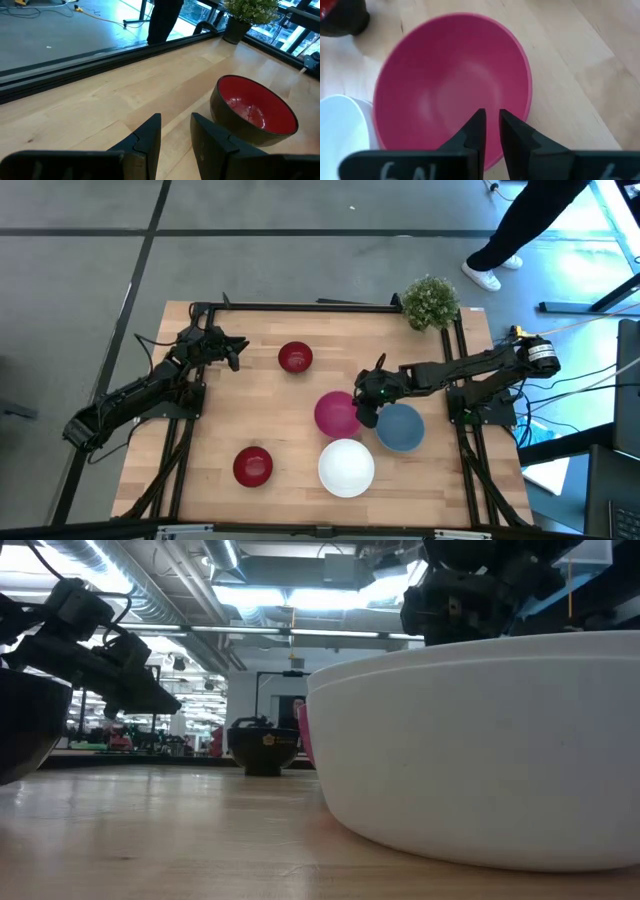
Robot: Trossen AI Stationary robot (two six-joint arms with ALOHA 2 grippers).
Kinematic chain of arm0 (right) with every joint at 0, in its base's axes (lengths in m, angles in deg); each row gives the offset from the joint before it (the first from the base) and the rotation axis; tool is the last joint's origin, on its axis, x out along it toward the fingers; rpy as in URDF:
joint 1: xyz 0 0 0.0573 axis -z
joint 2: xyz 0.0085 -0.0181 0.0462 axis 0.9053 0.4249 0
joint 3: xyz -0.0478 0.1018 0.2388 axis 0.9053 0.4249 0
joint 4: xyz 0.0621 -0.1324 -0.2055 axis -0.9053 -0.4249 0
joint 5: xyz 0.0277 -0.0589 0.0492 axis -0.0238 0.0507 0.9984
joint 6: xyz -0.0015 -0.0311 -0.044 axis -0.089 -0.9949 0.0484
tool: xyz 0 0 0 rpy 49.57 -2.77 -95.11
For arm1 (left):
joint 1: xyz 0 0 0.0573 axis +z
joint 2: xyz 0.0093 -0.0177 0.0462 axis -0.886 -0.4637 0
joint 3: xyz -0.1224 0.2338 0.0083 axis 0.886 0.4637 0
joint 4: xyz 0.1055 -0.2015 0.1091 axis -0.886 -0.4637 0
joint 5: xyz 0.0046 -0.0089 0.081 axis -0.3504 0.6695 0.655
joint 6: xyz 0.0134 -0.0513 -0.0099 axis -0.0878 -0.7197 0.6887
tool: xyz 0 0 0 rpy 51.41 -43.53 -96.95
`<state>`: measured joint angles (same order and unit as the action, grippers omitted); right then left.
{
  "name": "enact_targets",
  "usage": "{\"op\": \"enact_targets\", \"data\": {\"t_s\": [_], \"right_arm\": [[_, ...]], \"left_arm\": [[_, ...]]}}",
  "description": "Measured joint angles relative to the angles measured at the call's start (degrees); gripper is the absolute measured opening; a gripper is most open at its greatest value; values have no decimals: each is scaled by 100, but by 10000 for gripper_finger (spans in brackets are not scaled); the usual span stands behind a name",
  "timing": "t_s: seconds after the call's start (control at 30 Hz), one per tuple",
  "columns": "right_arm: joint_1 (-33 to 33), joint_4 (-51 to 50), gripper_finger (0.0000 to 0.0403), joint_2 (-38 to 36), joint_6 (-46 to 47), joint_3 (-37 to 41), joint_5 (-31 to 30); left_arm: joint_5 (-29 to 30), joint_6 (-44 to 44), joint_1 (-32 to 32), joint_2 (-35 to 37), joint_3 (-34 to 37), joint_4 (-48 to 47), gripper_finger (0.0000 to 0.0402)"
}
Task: Nest bowls inside each other
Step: Stack the pink bowl on the white bowl
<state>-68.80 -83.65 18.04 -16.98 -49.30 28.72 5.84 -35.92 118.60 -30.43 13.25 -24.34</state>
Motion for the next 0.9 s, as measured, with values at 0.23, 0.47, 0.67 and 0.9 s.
{"op": "enact_targets", "data": {"t_s": [0.23, 0.47, 0.67, 0.9], "right_arm": [[0, 26, 55, 120, -7, 0, 9], [1, 33, 55, 119, -38, -2, 11], [3, 0, 55, 119, -130, -2, 12], [37, -147, 55, 172, -131, -4, 12]], "left_arm": [[0, 0, -1, 0, 1, -1, 99], [0, 0, 0, 0, 1, -4, 99], [0, 1, 0, 0, 1, -3, 99], [0, 2, 0, 0, 1, -2, 99]]}}
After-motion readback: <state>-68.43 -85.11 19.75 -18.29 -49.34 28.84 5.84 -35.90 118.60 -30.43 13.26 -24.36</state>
